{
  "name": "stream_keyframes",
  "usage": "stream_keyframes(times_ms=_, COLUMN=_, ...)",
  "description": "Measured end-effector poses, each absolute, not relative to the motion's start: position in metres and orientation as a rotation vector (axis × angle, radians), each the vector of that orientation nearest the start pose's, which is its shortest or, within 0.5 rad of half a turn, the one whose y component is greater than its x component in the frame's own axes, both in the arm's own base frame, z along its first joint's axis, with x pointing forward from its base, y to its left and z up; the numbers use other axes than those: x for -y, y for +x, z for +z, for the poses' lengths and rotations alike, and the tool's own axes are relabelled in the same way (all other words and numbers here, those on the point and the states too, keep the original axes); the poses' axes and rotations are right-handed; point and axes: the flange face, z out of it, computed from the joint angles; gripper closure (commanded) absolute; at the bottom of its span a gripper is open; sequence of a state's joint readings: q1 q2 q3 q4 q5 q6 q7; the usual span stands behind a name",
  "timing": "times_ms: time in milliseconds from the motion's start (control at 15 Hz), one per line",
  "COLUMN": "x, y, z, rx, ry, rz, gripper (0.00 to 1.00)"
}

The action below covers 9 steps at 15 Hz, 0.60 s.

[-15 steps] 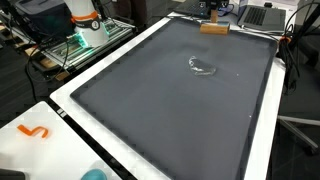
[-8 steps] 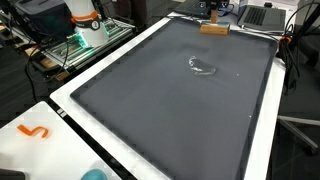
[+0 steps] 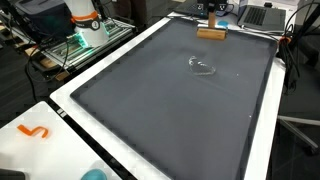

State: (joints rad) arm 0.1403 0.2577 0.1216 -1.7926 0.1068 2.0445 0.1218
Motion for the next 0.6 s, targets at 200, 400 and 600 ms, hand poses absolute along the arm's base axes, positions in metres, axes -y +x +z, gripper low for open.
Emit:
stream_keyframes(times_ms=200, x=-0.156, y=0.606, z=0.412, rx=0.105, ry=-3.051, rz=0.068, gripper=0.76)
stream_keyframes(times_ms=400, x=-0.148, y=0.607, z=0.417, rx=0.071, ry=-3.081, rz=0.101, gripper=0.76)
stream_keyframes(times_ms=600, x=-0.140, y=0.608, z=0.421, rx=0.035, ry=-3.111, rz=0.127, gripper=0.76)
